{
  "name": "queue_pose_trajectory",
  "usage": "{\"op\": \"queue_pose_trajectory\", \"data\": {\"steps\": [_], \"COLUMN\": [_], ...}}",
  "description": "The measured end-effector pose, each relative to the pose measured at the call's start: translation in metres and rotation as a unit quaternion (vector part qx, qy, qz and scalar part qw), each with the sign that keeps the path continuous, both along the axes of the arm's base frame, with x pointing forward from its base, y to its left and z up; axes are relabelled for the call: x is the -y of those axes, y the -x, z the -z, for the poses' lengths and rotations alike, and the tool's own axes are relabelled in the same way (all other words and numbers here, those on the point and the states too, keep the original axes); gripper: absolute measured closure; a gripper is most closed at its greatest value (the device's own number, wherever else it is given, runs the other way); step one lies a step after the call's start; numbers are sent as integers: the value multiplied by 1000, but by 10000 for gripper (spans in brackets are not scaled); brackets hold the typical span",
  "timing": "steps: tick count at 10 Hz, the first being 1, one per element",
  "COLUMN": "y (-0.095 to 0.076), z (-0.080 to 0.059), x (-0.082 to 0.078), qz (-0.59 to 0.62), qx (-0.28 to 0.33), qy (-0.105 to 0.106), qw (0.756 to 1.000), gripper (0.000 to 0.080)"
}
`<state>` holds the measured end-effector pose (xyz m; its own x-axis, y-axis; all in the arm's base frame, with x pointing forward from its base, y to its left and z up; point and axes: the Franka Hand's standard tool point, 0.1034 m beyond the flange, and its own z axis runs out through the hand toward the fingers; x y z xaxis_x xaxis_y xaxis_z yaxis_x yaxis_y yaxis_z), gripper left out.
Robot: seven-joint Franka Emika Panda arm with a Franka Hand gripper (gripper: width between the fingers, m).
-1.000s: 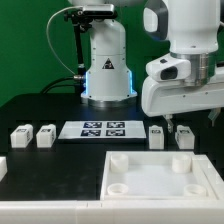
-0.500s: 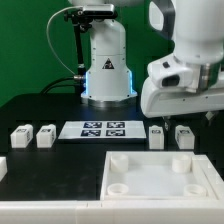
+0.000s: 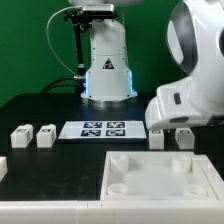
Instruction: Assemble one leg
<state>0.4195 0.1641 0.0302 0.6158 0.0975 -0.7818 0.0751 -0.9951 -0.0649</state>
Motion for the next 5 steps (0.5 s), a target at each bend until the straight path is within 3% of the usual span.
{"op": "queue_pose_trajectory", "data": {"steps": [2, 3, 5], "y": [10, 17, 21], "z": [6, 15, 21], "x": [-2, -1, -3], "qz": [13, 16, 16], "qx": [-15, -27, -27], "qy": [25, 30, 33], "qw": [999, 999, 999], "gripper": [151, 151, 151]}}
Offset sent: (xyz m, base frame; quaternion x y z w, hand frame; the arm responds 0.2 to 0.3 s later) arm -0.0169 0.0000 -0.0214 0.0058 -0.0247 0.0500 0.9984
